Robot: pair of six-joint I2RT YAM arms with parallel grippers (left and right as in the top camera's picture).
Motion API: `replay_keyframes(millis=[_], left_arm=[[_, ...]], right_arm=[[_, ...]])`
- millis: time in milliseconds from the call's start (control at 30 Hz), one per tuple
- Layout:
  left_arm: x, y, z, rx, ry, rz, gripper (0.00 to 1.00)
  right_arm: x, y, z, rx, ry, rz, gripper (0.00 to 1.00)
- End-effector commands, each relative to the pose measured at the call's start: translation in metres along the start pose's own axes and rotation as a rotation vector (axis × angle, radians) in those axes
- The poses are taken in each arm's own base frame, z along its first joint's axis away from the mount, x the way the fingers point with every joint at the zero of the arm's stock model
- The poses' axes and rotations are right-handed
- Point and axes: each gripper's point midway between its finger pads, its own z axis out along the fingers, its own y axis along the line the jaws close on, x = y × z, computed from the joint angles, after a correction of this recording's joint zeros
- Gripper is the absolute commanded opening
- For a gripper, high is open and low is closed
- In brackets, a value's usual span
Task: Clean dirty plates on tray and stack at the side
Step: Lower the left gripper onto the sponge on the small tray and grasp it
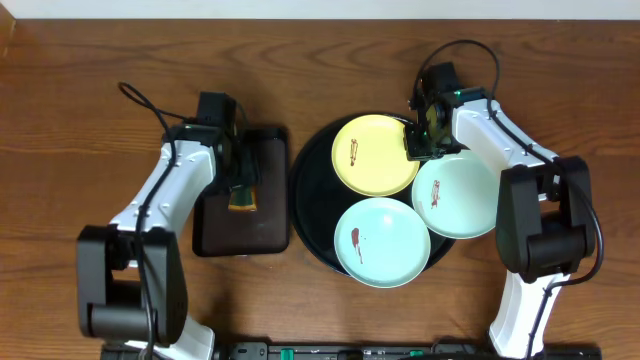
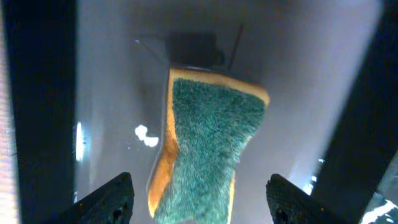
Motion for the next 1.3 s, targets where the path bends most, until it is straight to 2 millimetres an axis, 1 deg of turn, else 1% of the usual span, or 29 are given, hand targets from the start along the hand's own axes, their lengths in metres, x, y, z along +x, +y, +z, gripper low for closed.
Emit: replay_keyframes(millis=[0,267,400,500,633,833,900,933,1000,1100,1133,1167,1267], left_arm=[[0.013,-0.001,0.016,-0.009,0.052,0.005,0.65],[0.018,0.001,0.027,-0.022,0.086,0.007,0.63],[0.018,0.001,0.031,-0.023,0.089,0.007,0.62],[0.013,-0.001,0.032,-0.016,0.071,0.007,0.57],[0.013,-0.001,0.032,-0.016,0.07,0.008,0.54],[0.018,0.001,0.041,-0.014,0.064,0.008,0.54],[0.018,0.001,0.042,-0.013,0.06,0.008,0.41],[0.017,0.001,0.042,-0.011,0.056,0.008,0.37],[0.013,0.0,0.04,-0.011,0.042,0.007,0.32],[0.004,-0.003,0.033,-0.006,0.027,0.008,0.31],[0.002,-0.004,0.029,-0.004,0.022,0.008,0.22],[-0.001,-0.005,0.025,-0.002,0.017,0.008,0.08],[-0.006,-0.007,0.016,0.006,-0.008,0.02,0.07]], right_arm=[[0.007,-0.001,0.011,0.01,0.033,-0.007,0.01],[0.007,-0.002,0.011,0.011,0.033,-0.006,0.01],[0.007,-0.002,0.011,0.011,0.033,-0.008,0.01],[0.007,-0.002,0.011,0.011,0.033,-0.008,0.01],[0.007,-0.002,0.011,0.011,0.033,-0.008,0.01],[0.007,-0.001,0.011,0.011,0.033,-0.009,0.01],[0.007,-0.002,0.011,0.011,0.033,-0.008,0.01],[0.007,-0.002,0.01,0.011,0.033,-0.006,0.01],[0.007,-0.002,0.01,0.011,0.033,-0.006,0.01],[0.007,-0.002,0.01,0.011,0.033,-0.006,0.01],[0.007,-0.002,0.01,0.011,0.033,-0.007,0.01],[0.007,-0.002,0.01,0.011,0.033,-0.006,0.01],[0.007,-0.002,0.01,0.011,0.033,-0.007,0.01]])
